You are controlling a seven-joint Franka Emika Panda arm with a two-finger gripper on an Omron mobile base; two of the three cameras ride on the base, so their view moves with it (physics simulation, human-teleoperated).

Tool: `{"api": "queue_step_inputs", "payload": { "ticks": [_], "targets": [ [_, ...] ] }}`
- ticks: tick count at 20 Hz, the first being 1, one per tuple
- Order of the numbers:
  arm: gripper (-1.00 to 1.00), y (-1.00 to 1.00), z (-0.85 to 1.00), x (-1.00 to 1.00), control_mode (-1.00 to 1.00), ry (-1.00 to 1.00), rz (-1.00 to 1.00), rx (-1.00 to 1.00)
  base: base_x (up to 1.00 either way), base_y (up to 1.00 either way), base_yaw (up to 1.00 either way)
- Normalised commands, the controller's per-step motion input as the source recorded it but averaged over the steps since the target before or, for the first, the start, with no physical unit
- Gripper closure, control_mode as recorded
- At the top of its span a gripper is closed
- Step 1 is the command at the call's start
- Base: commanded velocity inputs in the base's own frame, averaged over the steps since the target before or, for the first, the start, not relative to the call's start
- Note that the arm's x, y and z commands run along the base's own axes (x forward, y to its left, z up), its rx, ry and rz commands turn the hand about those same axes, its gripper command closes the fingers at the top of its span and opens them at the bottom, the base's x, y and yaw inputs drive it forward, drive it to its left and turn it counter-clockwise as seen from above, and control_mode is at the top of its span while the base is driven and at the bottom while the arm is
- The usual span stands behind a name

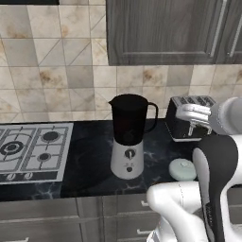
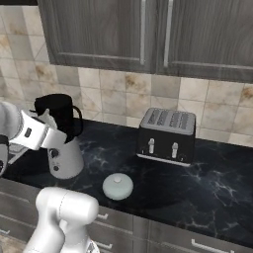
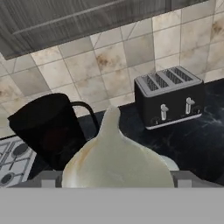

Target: Grab the garlic and onion from the fridge, place them in the blender, close the lid, and turn on the blender to create a marinade.

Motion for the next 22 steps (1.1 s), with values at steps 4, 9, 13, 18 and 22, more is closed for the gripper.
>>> {"api": "queue_step_inputs", "payload": {
  "ticks": [4, 9, 13, 18, 22],
  "targets": [
    [1.0, 0.83, 0.52, 0.26, -1.0, 0.05, 0.03, -0.01, 0.0, 0.0, 0.0],
    [1.0, 0.49, 0.17, 0.78, -1.0, 0.2, 0.03, 0.0, 0.0, 0.0, 0.0],
    [1.0, 0.19, -0.27, 0.78, -1.0, 0.16, 0.04, 0.0, 0.0, 0.0, 0.0],
    [1.0, 0.2, -0.55, 0.67, -1.0, 0.01, 0.05, -0.01, 0.0, 0.0, 0.0],
    [1.0, 0.42, -0.65, 0.68, -1.0, 0.0, 0.07, -0.04, 0.0, 0.0, 0.0]
  ]
}}
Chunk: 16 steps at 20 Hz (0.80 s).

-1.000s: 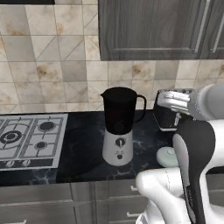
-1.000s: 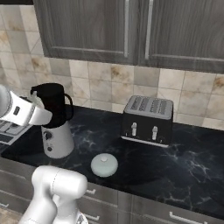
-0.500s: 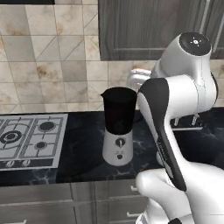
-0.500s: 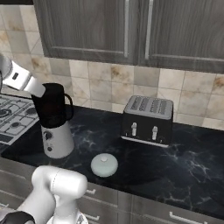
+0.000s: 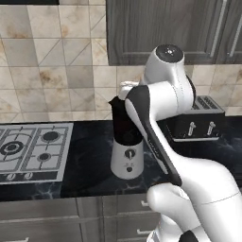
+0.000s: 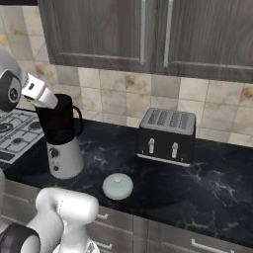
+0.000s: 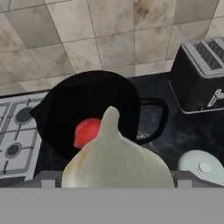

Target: Grab the garlic and onion from the fridge, place them in the blender, close the lid, and turn on the blender to create a marinade.

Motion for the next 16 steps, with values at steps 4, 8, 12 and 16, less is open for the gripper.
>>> {"api": "queue_step_inputs", "payload": {
  "ticks": [4, 8, 12, 16],
  "targets": [
    [1.0, 0.14, -0.3, 0.58, -1.0, 0.0, 0.03, -0.01, 0.0, 0.0, 0.0],
    [1.0, 0.0, -0.22, 0.65, -1.0, 0.0, 0.09, 0.0, 0.0, 0.0, 0.0],
    [1.0, 0.02, -0.29, 0.75, -1.0, 0.07, 0.14, 0.0, 0.0, 0.0, 0.0],
    [1.0, 0.19, -0.19, 0.76, -1.0, 0.13, 0.11, -0.02, 0.0, 0.0, 0.0]
  ]
}}
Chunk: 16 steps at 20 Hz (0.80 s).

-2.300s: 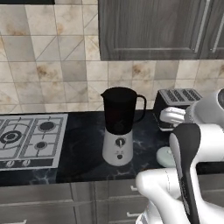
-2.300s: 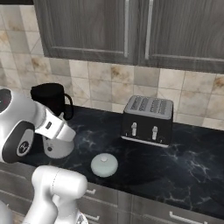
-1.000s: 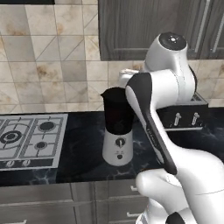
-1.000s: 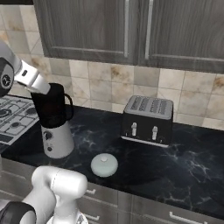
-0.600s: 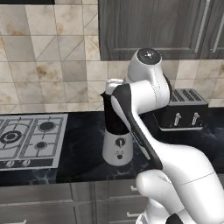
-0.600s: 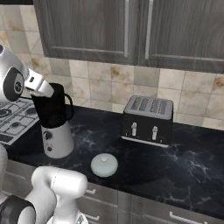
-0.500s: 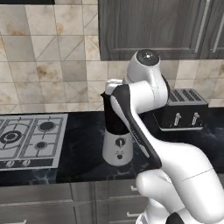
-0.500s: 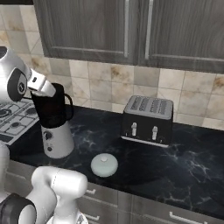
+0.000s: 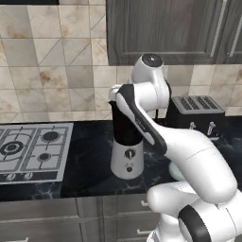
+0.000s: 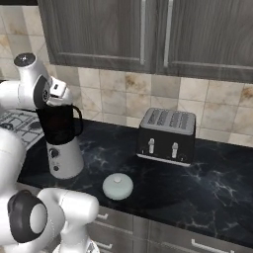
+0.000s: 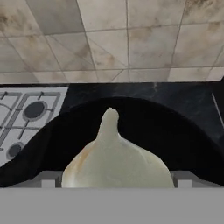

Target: Grab the garlic and onion from the fridge, place them in the blender, close the lid, and turn on the blender to create a marinade.

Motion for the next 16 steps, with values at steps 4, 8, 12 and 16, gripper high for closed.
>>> {"api": "queue_step_inputs", "payload": {
  "ticks": [4, 8, 12, 16],
  "targets": [
    [1.0, 0.22, -0.32, 0.67, -1.0, 0.12, 0.1, -0.04, 0.0, 0.0, 0.0],
    [1.0, 0.15, -0.54, 0.59, -1.0, 0.08, 0.05, -0.05, 0.0, 0.0, 0.0],
    [1.0, 0.0, -0.74, 0.09, -1.0, 0.02, 0.0, -0.02, 0.0, 0.0, 0.0],
    [1.0, 0.0, -0.69, -0.48, -1.0, -0.02, 0.0, 0.0, 0.0, 0.0, 0.0]
  ]
}}
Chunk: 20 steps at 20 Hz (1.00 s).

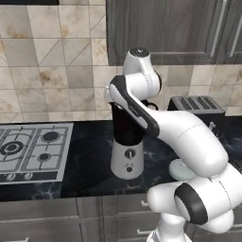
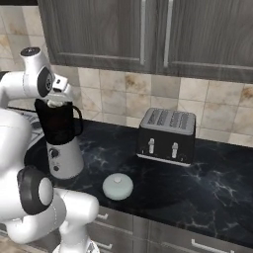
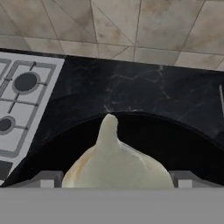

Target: Grab the garlic and onion from the fridge, place them in the blender, close the lid, and turn on the blender to create a marinade.

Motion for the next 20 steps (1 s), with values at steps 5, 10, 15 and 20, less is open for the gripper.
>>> {"api": "queue_step_inputs", "payload": {
  "ticks": [5, 10, 15, 20],
  "targets": [
    [1.0, 0.0, -0.47, -0.31, -1.0, 0.02, 0.0, 0.0, 0.0, 0.0, 0.0],
    [1.0, 0.0, -0.31, 0.0, -1.0, 0.11, 0.0, 0.0, 0.0, 0.0, 0.0],
    [-1.0, 0.0, -0.3, -0.11, -1.0, 0.07, 0.0, 0.0, 0.0, 0.0, 0.0],
    [-1.0, 0.0, -0.01, 0.0, -1.0, 0.0, 0.0, 0.0, 0.0, 0.0, 0.0]
  ]
}}
